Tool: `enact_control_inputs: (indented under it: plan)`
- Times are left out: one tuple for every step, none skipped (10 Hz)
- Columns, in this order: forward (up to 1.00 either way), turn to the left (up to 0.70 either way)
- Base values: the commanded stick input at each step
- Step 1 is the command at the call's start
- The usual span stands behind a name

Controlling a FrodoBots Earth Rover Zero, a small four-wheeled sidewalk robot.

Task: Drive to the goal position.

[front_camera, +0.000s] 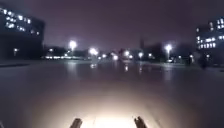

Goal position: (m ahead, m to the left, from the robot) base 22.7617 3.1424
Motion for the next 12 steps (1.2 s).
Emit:
enact_control_inputs:
  plan:
    - [1.0, 0.0]
    - [1.0, 0.0]
    - [1.0, 0.0]
    - [1.0, 0.0]
    - [1.0, 0.0]
    - [1.0, 0.0]
    - [1.0, 0.0]
    - [1.0, 0.0]
    - [1.0, 0.0]
    - [1.0, -0.1]
    - [1.0, -0.26]
    - [1.0, -0.33]
